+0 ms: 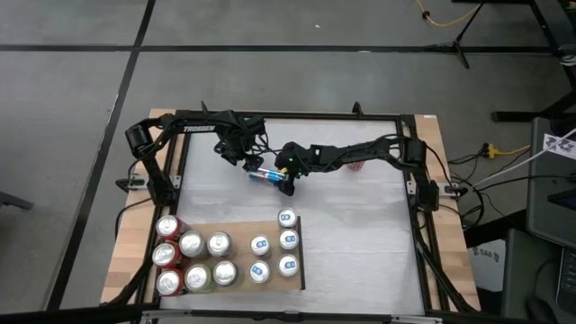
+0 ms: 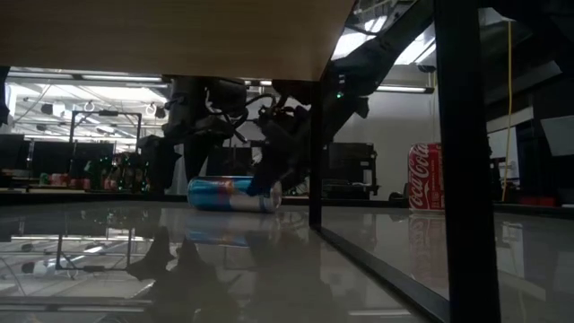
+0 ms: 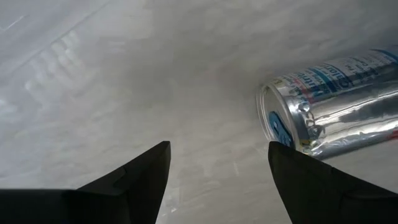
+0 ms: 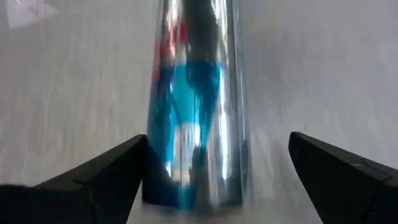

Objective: Place canned beverage on shelf
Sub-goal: Put the blue soda can on the shelf aligned with the other blue soda cans

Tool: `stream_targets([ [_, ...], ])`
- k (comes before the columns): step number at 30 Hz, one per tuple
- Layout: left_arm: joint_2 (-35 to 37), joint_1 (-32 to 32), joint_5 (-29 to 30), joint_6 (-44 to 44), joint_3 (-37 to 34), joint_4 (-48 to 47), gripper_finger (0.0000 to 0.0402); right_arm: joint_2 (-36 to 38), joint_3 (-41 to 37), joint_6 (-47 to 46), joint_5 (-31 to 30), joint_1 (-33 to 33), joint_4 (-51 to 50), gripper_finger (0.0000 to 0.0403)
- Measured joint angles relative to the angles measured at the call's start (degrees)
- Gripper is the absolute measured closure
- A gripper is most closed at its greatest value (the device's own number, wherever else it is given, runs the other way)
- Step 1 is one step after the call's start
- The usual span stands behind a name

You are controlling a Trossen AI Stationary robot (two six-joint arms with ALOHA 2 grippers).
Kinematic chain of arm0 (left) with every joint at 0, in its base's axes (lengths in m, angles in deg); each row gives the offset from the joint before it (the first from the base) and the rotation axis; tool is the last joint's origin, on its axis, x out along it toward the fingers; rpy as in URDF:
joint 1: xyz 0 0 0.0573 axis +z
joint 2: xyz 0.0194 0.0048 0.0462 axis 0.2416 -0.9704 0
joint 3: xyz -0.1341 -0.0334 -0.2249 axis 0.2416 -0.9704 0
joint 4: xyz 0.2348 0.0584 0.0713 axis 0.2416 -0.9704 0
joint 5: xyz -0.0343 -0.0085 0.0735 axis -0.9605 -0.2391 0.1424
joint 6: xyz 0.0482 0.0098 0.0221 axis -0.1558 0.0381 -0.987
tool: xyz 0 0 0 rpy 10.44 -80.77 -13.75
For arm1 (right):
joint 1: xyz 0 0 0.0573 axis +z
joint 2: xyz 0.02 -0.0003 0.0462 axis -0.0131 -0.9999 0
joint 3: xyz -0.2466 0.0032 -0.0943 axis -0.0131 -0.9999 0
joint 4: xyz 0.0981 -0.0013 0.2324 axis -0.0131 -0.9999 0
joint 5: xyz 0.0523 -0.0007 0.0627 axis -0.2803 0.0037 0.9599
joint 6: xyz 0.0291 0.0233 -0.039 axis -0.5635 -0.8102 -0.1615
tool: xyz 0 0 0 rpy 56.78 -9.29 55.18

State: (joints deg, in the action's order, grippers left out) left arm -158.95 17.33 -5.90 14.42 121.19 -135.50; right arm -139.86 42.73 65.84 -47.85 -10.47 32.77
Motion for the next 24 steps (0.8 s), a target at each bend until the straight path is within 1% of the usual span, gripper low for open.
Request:
stream_targets([
  [2,0.00,-0.02,-0.42,-0.02,0.00,0.05,0.0134,-0.59,0.12,0.09,0.14,0.00,0.45,0.0032],
  [5,0.00,-0.02,-0.97,-0.58,0.00,0.08,0.0134,-1.75,0.10,0.12,0.15,0.00,0.72,0.0062],
  [13,0.00,0.05,-1.37,-3.34,0.00,-0.68,0.0134,-2.40,0.14,0.27,-0.33,-0.04,0.77,0.0176],
  [14,0.00,0.15,-1.47,-3.58,0.00,-1.13,0.0134,-2.40,0.11,0.25,-0.35,-0.04,1.06,0.0185],
  [19,1.94,0.80,-1.54,-6.06,0.00,-4.50,0.0134,-2.31,0.70,0.11,-0.40,-0.04,0.89,0.0186],
  [24,7.07,2.32,-1.23,-8.04,0.00,-7.09,0.0134,-2.42,2.27,0.11,1.58,-0.04,0.85,0.0180],
])
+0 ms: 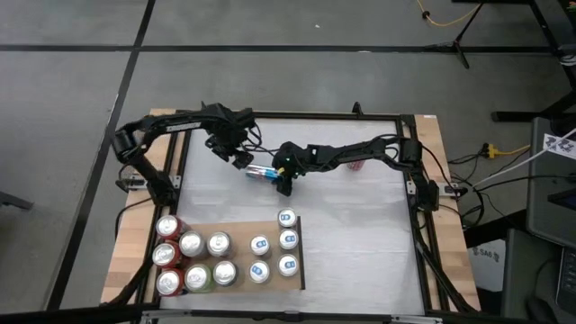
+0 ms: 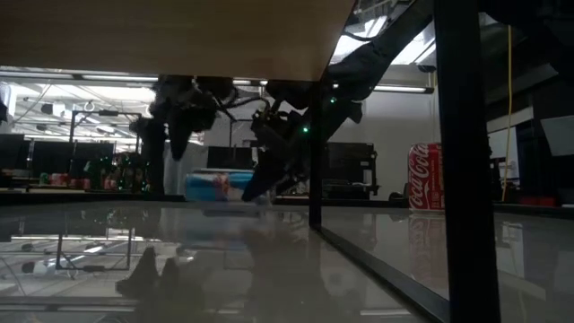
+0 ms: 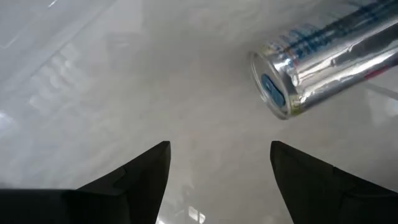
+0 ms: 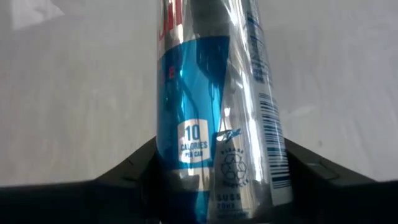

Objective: Place canned beverage on shelf
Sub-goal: Put the blue soda can on the shelf aligned with the other blue soda cans

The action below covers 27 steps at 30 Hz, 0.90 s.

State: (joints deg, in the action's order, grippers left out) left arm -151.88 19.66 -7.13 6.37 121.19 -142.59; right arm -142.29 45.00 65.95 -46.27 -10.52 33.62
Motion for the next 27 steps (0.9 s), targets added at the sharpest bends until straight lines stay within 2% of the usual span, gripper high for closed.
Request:
stream_targets([
  [4,6.22,1.40,0.06,-0.79,0.02,-1.50,0.0134,0.00,2.06,-0.02,0.96,0.00,0.18,0.0170],
  [9,14.92,3.16,-0.18,-2.40,0.00,-3.94,0.0134,0.00,6.42,0.00,1.57,0.00,0.14,0.0183],
  [19,33.52,3.97,0.05,-2.97,0.00,-3.15,0.0134,0.02,22.61,3.83,1.57,0.01,-8.51,0.0172],
  [27,45.51,3.97,0.20,-2.96,0.00,4.27,0.0134,0.18,31.22,4.70,1.55,0.00,-11.81,0.0177],
])
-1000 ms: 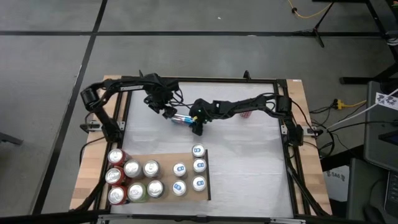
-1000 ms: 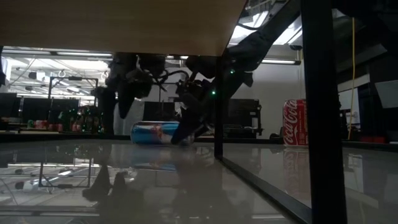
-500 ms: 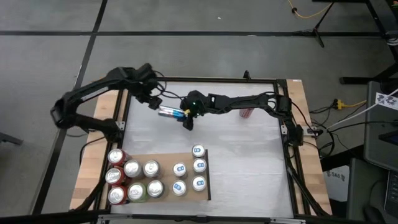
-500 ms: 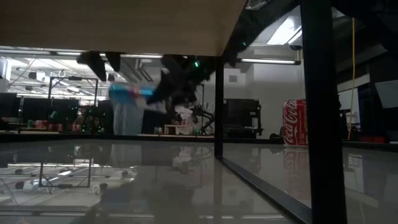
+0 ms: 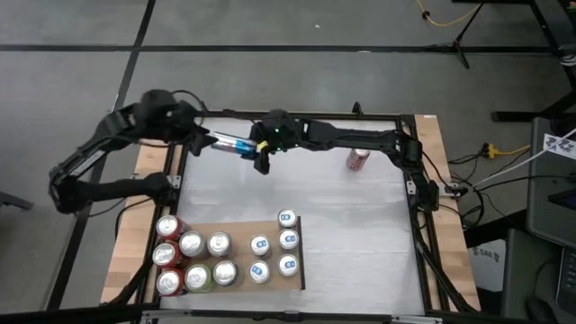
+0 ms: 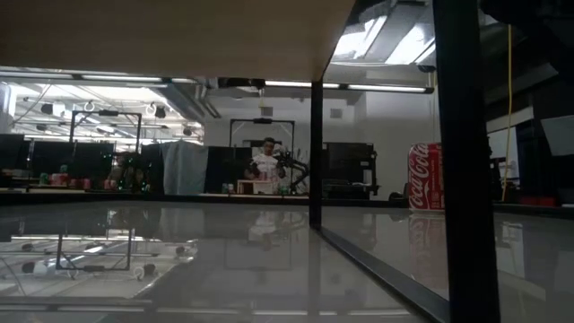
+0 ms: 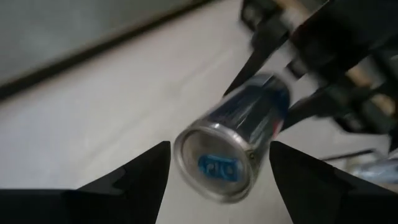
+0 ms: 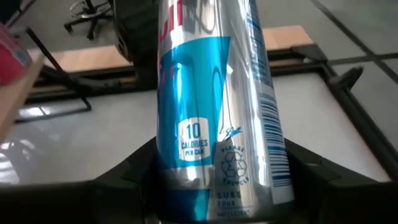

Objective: Place canned beverage on shelf
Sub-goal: Put the blue soda can on the shelf aligned with the other blue soda cans

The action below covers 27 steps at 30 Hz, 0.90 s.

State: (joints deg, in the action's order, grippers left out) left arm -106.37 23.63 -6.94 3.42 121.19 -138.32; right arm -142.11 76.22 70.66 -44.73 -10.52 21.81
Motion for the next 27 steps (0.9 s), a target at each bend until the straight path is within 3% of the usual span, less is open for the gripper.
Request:
stream_targets([
  [6,6.55,0.00,0.04,-3.87,0.00,5.75,0.0134,0.02,3.88,-2.41,3.33,0.00,-0.22,0.0177],
  [11,10.42,0.00,-0.56,-7.62,0.00,8.50,0.0134,0.04,6.55,-6.08,10.84,0.00,-0.47,0.0175],
  [27,12.45,-0.04,-16.78,-8.93,0.00,12.69,0.0134,0.04,7.74,-11.39,24.38,0.04,2.16,0.0174],
])
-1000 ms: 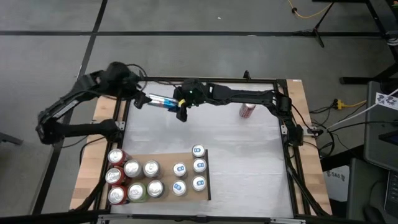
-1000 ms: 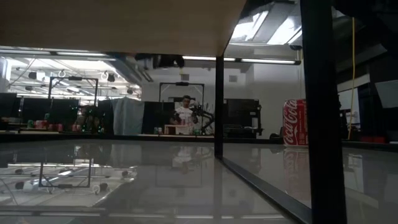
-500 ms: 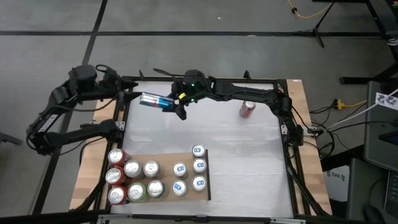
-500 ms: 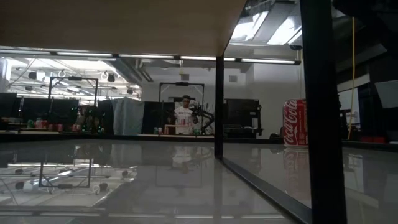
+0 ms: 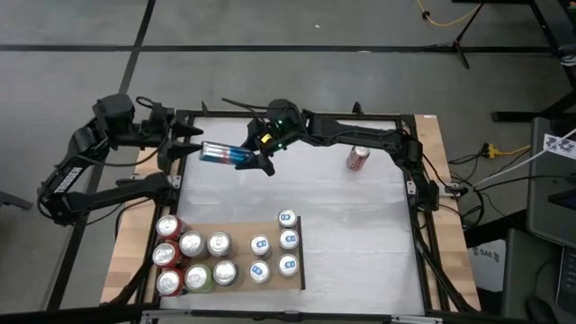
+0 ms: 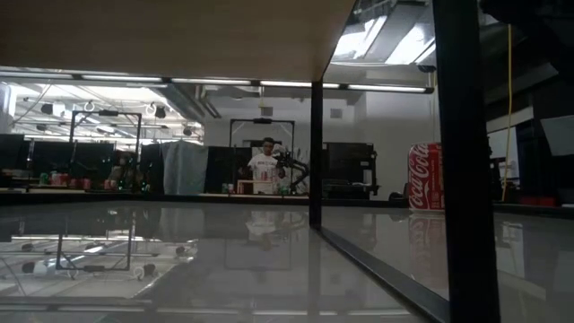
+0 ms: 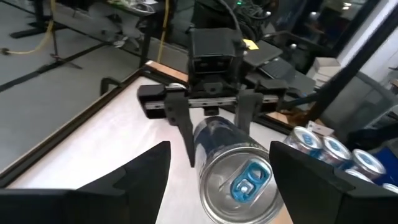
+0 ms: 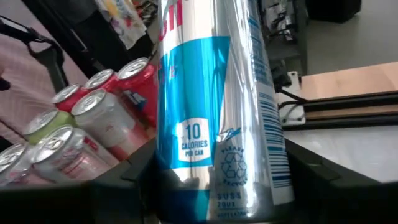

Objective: Place canned beverage on shelf
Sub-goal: Put the blue soda can on the shelf aligned with the other blue soda cans

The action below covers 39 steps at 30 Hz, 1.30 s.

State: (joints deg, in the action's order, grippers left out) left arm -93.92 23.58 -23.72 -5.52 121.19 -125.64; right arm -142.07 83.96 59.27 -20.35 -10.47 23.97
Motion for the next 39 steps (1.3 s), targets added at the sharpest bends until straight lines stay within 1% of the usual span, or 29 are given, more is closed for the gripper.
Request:
stream_targets([
  [5,0.00,0.00,-0.30,0.00,0.00,0.02,0.0134,0.00,0.02,-2.29,1.62,0.02,0.02,0.0174],
  [11,-0.02,0.00,-1.78,0.00,0.00,0.05,0.0134,0.00,0.02,-4.35,1.11,0.00,0.14,0.0173],
  [15,-0.04,0.00,-1.73,0.02,0.00,0.05,0.0134,0.00,0.02,-5.69,1.13,0.00,0.64,0.0173],
  [18,-0.04,0.00,-1.74,0.05,0.00,0.05,0.0134,0.00,0.00,-7.99,1.12,0.00,2.62,0.0173],
  [25,-0.17,0.00,-1.92,0.37,0.00,0.09,0.0134,0.00,-0.04,-10.21,0.43,0.00,7.22,0.0173],
  [28,-0.22,0.00,-2.97,0.37,0.00,-0.05,0.0134,0.00,-0.02,-10.29,0.15,0.00,7.48,0.0173],
  [32,-1.20,-0.31,-3.29,0.42,0.00,0.20,0.0134,0.00,-0.02,-10.38,-0.40,0.02,7.30,0.0173],
  [39,-4.65,-2.94,-3.13,1.26,0.00,3.98,0.0134,0.00,-0.02,-10.43,-0.36,0.00,7.20,0.0173],
])
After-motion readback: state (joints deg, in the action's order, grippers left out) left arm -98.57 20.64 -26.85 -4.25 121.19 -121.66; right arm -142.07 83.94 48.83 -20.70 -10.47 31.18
